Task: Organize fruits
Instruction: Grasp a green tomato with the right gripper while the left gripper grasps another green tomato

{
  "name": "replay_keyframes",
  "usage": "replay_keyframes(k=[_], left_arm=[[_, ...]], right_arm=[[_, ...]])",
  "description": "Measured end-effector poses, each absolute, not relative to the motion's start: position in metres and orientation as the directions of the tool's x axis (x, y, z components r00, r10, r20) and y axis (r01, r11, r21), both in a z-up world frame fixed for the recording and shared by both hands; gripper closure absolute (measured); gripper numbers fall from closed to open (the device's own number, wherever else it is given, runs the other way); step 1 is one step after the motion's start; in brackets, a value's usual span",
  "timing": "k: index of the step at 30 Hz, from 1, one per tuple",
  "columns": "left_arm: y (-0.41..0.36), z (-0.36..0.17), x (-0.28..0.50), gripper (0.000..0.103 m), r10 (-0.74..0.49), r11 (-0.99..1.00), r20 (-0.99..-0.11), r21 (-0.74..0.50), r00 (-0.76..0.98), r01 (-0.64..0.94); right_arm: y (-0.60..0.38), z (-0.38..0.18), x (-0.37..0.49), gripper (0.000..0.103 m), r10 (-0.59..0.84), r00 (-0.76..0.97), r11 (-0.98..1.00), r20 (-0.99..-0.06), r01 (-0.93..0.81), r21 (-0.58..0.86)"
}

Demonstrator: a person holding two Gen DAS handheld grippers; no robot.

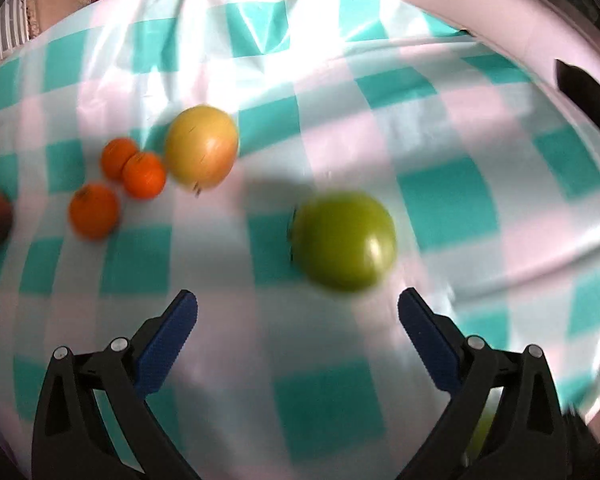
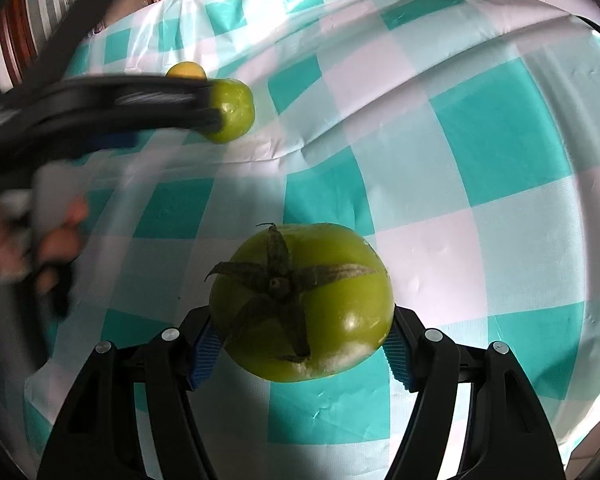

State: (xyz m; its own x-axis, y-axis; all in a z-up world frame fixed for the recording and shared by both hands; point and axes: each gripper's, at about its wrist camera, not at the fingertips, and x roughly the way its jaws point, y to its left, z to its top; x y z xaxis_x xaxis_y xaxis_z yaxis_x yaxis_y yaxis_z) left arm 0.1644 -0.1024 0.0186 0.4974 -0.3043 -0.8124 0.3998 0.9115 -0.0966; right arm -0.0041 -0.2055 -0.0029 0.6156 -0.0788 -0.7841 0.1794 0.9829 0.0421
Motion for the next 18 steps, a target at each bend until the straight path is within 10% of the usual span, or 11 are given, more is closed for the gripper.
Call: replay_keyframes(k=[12, 18], left_arm=[[-0.138, -0.001, 0.176, 0.041, -0.359, 0.848, -0.796, -0.06, 0.488, 0.526], [-0.135, 0.001, 0.176, 0.042, -0.371, 0.846, -0.793, -0.074, 0.483, 0.528]], right_arm=[[-0.205, -0.006, -0.022, 0.035, -0.08, 0.597, 0.982, -0.798, 0.185, 0.04], [-0.203, -0.004, -0.019, 0.035, -0.076, 0.605, 0.981, -0.793, 0.187, 0.049]])
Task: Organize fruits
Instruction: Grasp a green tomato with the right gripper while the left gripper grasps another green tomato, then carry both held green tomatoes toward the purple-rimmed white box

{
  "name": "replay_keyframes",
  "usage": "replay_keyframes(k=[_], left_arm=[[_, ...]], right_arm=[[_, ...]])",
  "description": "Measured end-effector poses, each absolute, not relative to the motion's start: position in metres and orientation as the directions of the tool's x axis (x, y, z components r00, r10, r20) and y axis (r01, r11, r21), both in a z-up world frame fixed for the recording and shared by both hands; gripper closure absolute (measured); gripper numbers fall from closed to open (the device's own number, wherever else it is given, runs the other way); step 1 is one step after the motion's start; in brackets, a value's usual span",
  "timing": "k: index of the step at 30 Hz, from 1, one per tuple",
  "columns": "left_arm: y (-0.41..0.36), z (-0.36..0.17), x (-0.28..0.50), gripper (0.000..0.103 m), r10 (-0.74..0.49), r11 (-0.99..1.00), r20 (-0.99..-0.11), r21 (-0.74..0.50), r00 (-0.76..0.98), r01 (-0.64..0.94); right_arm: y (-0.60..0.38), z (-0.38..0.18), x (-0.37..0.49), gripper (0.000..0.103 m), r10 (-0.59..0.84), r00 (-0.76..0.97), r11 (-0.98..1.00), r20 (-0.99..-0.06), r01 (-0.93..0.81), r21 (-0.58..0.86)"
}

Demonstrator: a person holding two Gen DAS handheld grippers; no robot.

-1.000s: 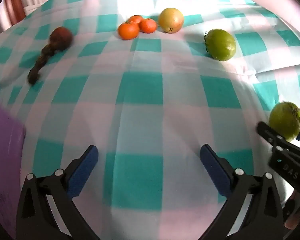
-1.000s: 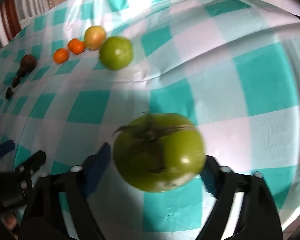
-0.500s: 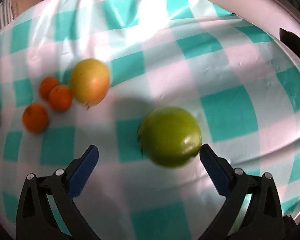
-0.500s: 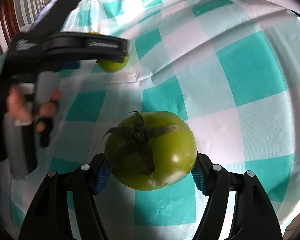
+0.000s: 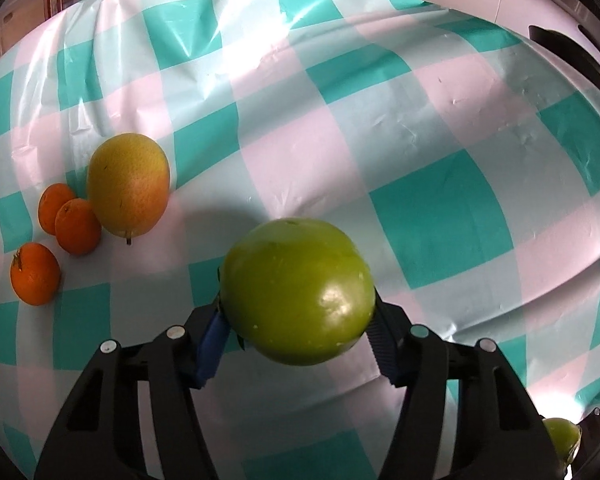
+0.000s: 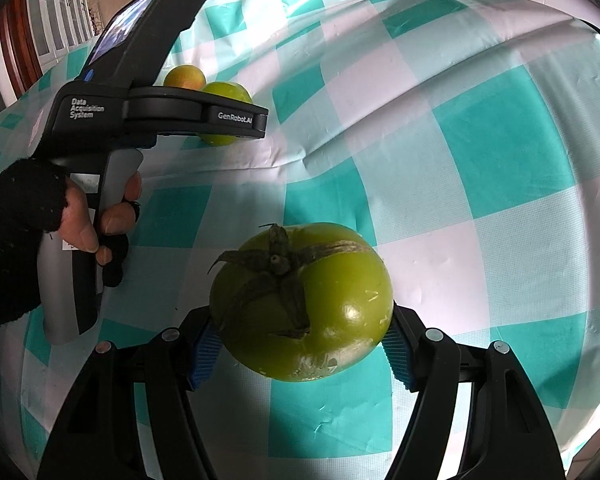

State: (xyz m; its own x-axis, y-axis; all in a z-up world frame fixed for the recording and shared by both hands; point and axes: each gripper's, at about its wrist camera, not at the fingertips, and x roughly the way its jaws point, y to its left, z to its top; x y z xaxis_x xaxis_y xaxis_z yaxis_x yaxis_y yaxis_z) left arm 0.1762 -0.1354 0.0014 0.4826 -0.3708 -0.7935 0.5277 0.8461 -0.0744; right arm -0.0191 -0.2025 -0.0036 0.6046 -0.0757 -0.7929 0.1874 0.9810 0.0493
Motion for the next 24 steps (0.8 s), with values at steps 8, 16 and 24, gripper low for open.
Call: replay_keyframes(k=[8, 16, 24], left_arm=[[-0.123, 0.006, 0.164, 0.042, -0.36, 0.858, -0.806, -0.087, 0.47, 0.507], [-0.083, 0.037, 0.119, 0.042, -0.312, 0.907, -0.794, -0.087, 0.521, 0.412], [-0.046, 0.093, 0.008, 0.042, -0.238, 0.947, -0.798, -0.063, 0.554, 0.315]], right_arm=[[-0.207, -0.002, 0.003, 0.035, -0.048, 0.576, 0.979, -0.816, 0.189, 0.076], [-0.206, -0.002, 0.001, 0.036, -0.067, 0.578, 0.988, -0.813, 0.153, 0.027], [-0.231, 0.027, -0.023, 0.037, 0.062, 0.565, 0.996, -0.823, 0.021, 0.089]])
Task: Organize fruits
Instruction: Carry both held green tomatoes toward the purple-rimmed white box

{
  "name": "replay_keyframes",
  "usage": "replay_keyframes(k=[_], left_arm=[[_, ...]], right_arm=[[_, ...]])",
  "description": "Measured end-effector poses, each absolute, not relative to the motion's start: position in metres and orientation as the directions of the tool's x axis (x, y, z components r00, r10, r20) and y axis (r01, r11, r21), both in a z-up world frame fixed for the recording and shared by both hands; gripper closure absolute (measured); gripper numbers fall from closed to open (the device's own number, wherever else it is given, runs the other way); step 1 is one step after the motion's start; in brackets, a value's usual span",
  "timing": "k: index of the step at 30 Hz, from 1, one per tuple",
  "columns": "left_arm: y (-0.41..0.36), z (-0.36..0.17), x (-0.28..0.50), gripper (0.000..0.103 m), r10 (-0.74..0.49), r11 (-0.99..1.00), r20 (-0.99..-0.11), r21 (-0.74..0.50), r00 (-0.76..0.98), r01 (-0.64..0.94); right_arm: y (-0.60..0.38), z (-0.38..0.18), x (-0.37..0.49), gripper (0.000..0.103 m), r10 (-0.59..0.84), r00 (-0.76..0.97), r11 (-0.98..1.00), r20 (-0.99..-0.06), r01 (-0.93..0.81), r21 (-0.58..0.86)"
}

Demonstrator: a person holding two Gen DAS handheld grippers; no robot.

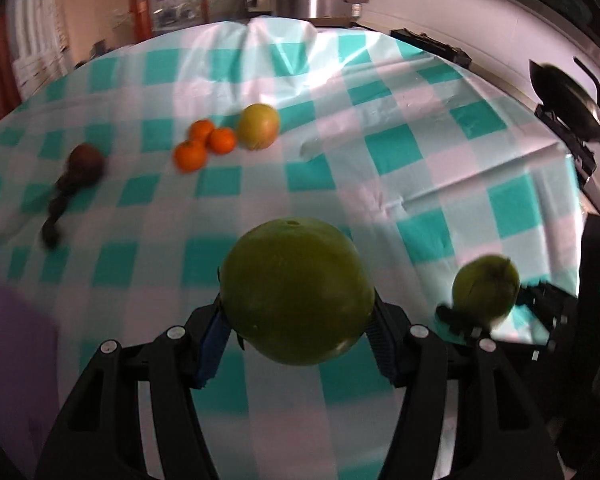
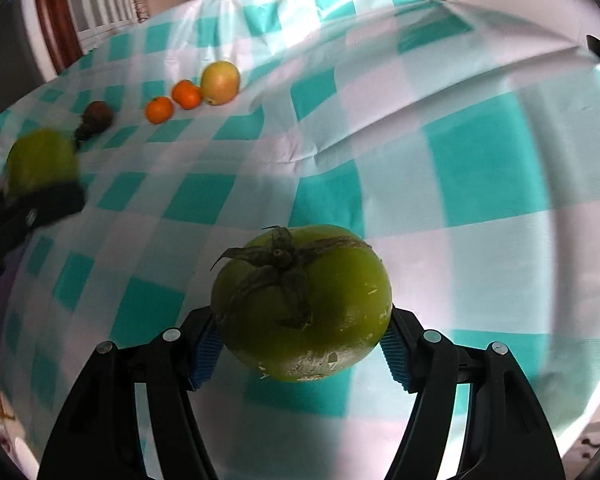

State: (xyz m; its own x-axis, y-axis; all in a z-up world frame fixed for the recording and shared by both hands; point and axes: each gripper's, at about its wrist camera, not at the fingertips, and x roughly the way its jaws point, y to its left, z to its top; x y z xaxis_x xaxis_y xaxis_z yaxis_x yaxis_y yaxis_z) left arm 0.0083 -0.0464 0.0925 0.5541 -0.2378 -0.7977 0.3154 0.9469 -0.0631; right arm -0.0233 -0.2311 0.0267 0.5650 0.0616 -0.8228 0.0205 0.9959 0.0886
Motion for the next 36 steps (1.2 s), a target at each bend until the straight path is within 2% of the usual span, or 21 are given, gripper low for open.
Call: replay_keyframes(k=[10, 16, 27, 36], left_arm=[[-0.044, 0.143, -0.083, 0.042, -0.184, 0.975, -0.797, -0.072, 0.575, 0.212], [-0.038, 0.164, -0.109, 0.042, -0.153, 0.982, -0.78, -0.049, 0.607, 0.184], [0.003, 0.185, -0.128, 0.042, -0.174, 0.98, -0.752, -0.068, 0.635, 0.189], [0.091, 0.204, -0.145, 0.042, -0.194, 0.967, -0.736, -0.031, 0.649, 0.253]], right_arm=[[-0.257, 0.082, -0.052, 0.037, 0.192, 0.613, 0.979, -0.766, -0.072, 0.188], [-0.246, 0.094, -0.058, 0.037, 0.228, 0.599, 0.974, -0.768, -0.127, 0.19], [-0.231, 0.113, -0.075, 0.037, 0.186, 0.624, 0.982, -0.759, -0.101, 0.158], [-0.169, 0.136, -0.084, 0.037, 0.105, 0.655, 0.989, -0.748, 0.006, 0.144]])
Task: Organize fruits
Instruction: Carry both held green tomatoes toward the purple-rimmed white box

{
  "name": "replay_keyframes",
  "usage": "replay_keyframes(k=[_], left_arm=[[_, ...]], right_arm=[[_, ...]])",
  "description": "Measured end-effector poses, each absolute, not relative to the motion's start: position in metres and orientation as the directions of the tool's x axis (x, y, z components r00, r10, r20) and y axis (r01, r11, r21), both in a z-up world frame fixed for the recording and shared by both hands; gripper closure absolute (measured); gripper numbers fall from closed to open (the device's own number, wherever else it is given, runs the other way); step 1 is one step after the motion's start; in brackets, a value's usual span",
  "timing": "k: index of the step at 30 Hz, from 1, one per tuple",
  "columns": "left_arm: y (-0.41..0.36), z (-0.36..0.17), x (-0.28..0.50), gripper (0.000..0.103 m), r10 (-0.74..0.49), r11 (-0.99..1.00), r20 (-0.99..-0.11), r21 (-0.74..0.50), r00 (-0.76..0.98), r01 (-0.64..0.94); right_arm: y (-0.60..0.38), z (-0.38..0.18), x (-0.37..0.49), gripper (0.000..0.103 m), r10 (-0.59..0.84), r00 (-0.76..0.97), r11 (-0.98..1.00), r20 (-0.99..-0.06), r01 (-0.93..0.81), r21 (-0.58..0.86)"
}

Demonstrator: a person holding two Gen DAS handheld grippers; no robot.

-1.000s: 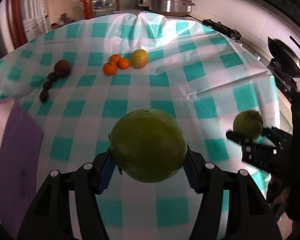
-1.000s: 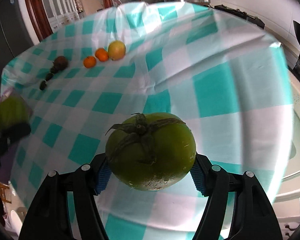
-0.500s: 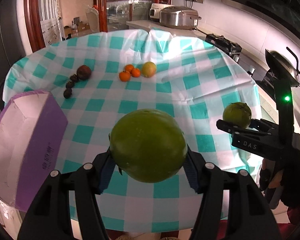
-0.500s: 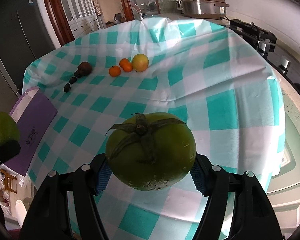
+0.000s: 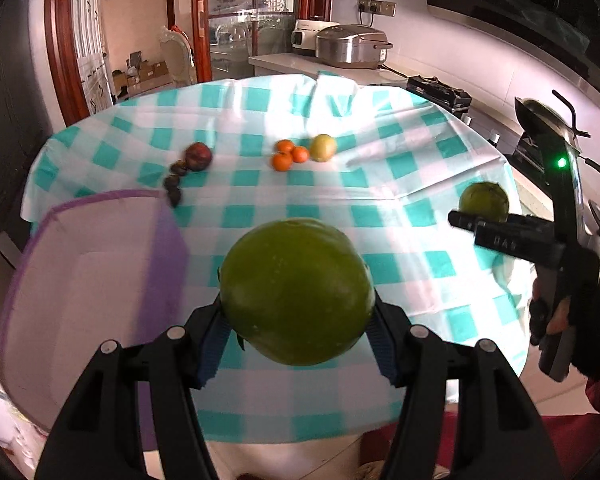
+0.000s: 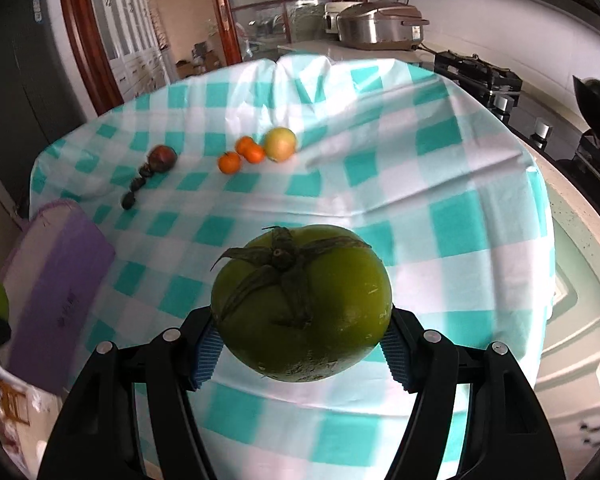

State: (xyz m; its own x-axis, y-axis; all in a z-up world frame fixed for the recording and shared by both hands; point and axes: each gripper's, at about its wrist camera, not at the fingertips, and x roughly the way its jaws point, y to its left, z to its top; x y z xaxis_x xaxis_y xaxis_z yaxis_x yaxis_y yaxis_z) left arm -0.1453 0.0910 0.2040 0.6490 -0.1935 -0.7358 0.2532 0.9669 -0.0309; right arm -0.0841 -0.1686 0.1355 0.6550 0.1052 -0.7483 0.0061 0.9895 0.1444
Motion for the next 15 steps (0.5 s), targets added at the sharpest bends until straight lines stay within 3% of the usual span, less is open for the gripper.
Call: replay_keyframes(k=[8, 15], left_arm=[[0.194, 0.208, -0.159, 0.042, -0.147, 0.969, -0.735, 0.026, 0.662, 0.244], [0.265, 0.193, -0.171, 0.042, -0.132, 0.98, -0.758, -0.001, 0.639, 0.201]], right_arm=[[-0.04, 0.161, -0.088, 0.037, 0.164, 0.69, 0.984, -0.705, -0.062, 0.168], [0.044, 0.167, -0.101, 0.037, 0.179, 0.676, 0.984, -0.715, -0.119, 0.134]])
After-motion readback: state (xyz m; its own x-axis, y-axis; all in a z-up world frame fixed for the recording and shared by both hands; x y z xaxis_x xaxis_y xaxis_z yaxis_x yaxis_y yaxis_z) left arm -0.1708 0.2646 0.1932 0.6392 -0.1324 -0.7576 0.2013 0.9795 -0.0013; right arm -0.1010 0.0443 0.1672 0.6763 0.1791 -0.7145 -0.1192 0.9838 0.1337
